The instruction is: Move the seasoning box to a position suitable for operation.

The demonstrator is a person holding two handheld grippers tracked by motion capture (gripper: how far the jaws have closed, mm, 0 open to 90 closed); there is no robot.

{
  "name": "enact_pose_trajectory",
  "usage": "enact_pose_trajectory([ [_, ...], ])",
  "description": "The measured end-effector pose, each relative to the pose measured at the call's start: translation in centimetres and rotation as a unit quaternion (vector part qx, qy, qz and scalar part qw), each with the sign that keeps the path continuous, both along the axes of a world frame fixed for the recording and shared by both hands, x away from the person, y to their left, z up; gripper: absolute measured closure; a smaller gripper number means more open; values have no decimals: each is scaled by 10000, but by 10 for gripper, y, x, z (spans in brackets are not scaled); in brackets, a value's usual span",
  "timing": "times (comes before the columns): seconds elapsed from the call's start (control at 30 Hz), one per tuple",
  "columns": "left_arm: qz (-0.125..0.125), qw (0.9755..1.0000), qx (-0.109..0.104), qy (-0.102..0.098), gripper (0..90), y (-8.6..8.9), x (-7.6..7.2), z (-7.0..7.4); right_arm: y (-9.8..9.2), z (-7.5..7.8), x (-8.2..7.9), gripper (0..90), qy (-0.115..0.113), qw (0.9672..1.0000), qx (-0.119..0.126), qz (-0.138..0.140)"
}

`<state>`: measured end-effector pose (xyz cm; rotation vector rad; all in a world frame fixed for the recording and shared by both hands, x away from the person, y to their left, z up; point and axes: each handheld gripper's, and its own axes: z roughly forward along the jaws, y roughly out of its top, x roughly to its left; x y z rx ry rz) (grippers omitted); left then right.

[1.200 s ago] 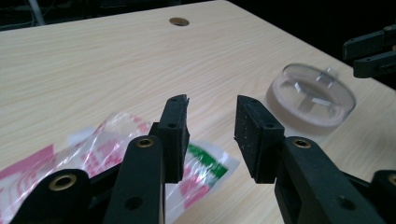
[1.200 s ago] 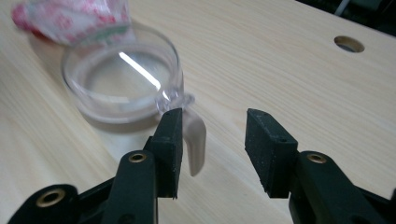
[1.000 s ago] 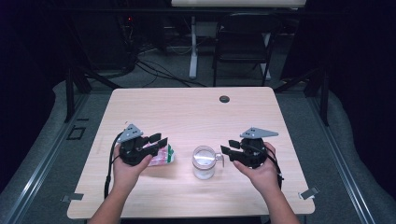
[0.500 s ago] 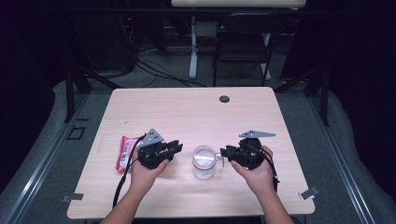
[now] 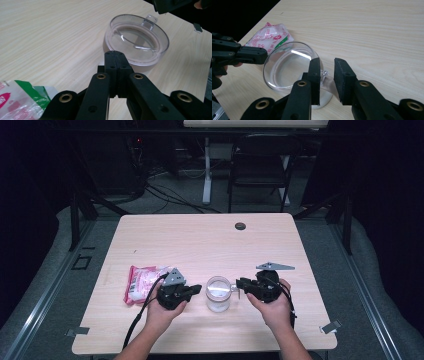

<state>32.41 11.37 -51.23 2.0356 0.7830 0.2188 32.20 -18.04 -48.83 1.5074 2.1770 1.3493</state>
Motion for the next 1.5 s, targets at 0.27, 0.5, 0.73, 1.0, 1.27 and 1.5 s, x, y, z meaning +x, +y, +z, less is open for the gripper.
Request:
enact_pose_trajectory([
  [0.27, -131, 9999, 104, 33, 900, -4, -2, -5, 7, -4, -1, 762, -83, 9998, -137, 90],
  [0.5, -260, 9994, 248, -10, 900, -10, -5, -9, 7, -7, 0, 774, -63, 9998, -142, 149],
  [0.73, -292, 9992, 274, -19, 900, -11, -6, -11, 8, -8, -1, 787, -102, 9997, -127, 161],
  [1.0, -293, 9992, 279, -71, 900, -11, -7, -11, 8, -7, -1, 820, -146, 9997, -135, 153],
  [1.27, -293, 9992, 240, -82, 900, -11, -7, -10, 7, -7, -1, 828, -152, 9997, -133, 151],
  [1.5, -322, 9992, 143, -164, 900, -9, -8, -7, 7, -7, -2, 828, -170, 9996, -149, 150],
])
